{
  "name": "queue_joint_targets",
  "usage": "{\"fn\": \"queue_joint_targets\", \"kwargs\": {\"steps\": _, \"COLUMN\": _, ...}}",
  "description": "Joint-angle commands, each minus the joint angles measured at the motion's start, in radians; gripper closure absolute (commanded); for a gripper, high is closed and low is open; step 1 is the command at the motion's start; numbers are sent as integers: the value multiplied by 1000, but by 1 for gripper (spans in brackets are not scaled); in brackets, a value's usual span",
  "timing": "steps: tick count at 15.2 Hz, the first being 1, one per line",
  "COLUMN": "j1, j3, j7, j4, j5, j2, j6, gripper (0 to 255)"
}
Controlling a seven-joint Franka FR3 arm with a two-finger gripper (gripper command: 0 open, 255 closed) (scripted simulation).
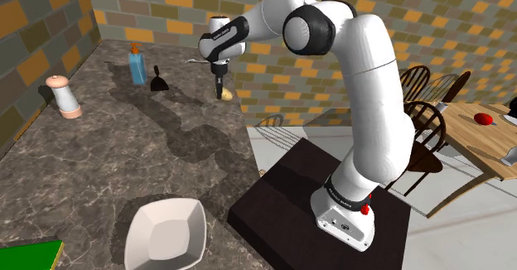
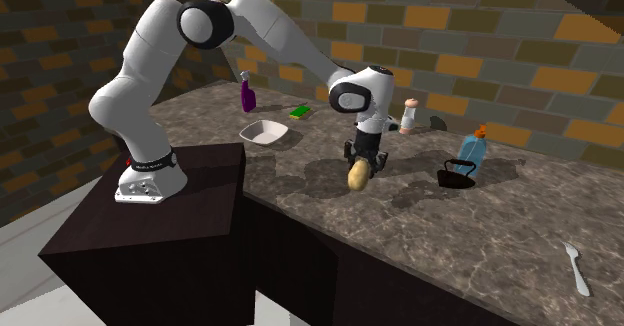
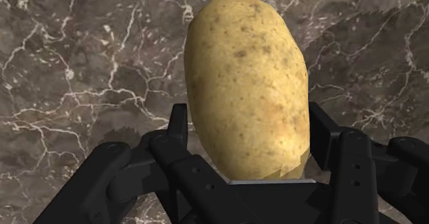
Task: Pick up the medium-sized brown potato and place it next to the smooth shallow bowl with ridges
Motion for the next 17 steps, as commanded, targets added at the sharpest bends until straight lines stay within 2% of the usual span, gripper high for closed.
{"fn": "queue_joint_targets", "kwargs": {"steps": 1, "j1": 30, "j3": 2, "j7": 30, "j4": -55, "j5": -4, "j2": -35, "j6": 19, "gripper": 255}}
{"fn": "queue_joint_targets", "kwargs": {"steps": 9, "j1": 168, "j3": 23, "j7": 184, "j4": -246, "j5": -23, "j2": -149, "j6": 93, "gripper": 255}}
{"fn": "queue_joint_targets", "kwargs": {"steps": 17, "j1": 304, "j3": 55, "j7": 353, "j4": -353, "j5": -38, "j2": -215, "j6": 131, "gripper": 255}}
